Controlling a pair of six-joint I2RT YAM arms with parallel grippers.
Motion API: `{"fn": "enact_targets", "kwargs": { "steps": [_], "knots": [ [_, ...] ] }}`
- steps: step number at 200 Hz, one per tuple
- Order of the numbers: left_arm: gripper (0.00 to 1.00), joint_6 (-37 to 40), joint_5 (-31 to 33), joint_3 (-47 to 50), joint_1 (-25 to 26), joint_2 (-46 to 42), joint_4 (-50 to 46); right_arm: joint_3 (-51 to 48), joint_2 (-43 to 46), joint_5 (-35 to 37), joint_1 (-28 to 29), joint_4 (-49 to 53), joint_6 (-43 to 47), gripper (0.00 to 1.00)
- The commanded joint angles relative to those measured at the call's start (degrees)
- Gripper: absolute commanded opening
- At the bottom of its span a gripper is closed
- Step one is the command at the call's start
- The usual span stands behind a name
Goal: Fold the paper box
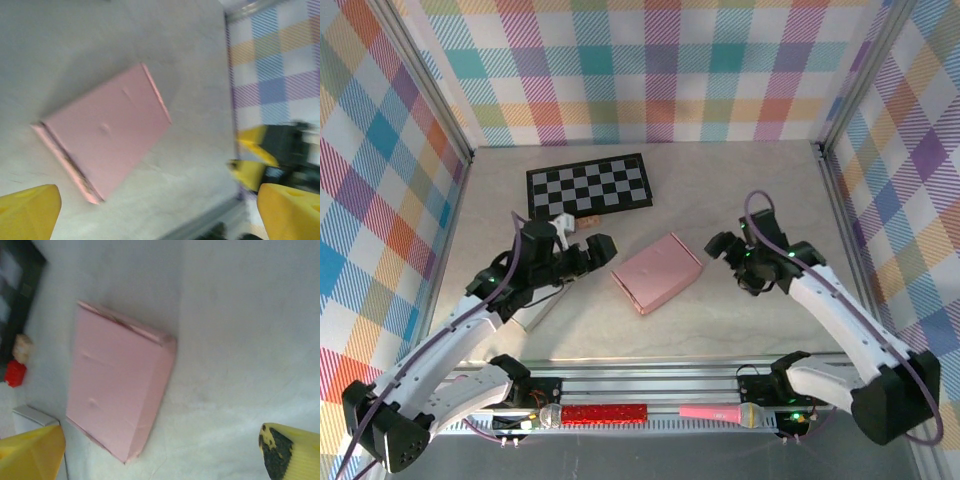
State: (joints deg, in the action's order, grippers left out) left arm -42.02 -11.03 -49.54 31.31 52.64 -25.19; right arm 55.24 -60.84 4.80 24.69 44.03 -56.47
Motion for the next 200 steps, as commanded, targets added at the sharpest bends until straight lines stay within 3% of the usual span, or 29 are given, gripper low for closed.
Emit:
{"fn": "enact_targets", "kwargs": {
  "steps": [1,15,25,37,60,77,133,157,185,200],
  "knots": [
    [1.00,15.2,13.8,-4.6,-0.7,-1.5,-10.8,3.7,4.9,22.1,-0.4,8.5,15.4,0.99],
    [1.00,17.0,27.8,-4.9,-0.8,-2.1,-12.9,-2.0,8.0,32.4,-0.8,1.2,24.2,0.99],
    [1.00,17.4,37.7,-3.5,-0.7,-2.8,-12.6,-10.5,11.0,34.2,-1.6,-12.7,36.9,0.99],
    [1.00,21.3,46.0,-0.7,-0.9,-4.0,-10.1,-18.3,13.5,34.1,-3.3,-23.6,42.2,0.99],
    [1.00,35.6,47.1,6.3,-2.3,-5.2,-0.7,-26.2,11.6,29.2,-6.8,-35.3,45.4,0.99],
    [1.00,36.9,49.7,10.7,-4.7,-4.7,3.4,-30.0,6.4,23.7,-9.0,-44.6,47.5,0.99],
    [1.00,38.1,34.0,22.7,-20.1,0.6,22.8,-34.1,-11.7,8.6,-16.9,-76.3,50.3,0.99],
    [1.00,40.2,26.3,24.3,-26.3,7.8,31.5,-30.4,-16.2,1.5,-20.4,-75.6,50.9,0.99],
    [1.00,42.2,21.3,25.7,-30.5,17.3,43.6,-31.3,-15.7,-0.7,-21.6,-77.2,52.1,0.99],
    [1.00,43.8,18.4,23.6,-31.7,20.9,45.0,-31.6,-15.8,-1.7,-22.0,-77.8,52.6,0.99]
  ]
}}
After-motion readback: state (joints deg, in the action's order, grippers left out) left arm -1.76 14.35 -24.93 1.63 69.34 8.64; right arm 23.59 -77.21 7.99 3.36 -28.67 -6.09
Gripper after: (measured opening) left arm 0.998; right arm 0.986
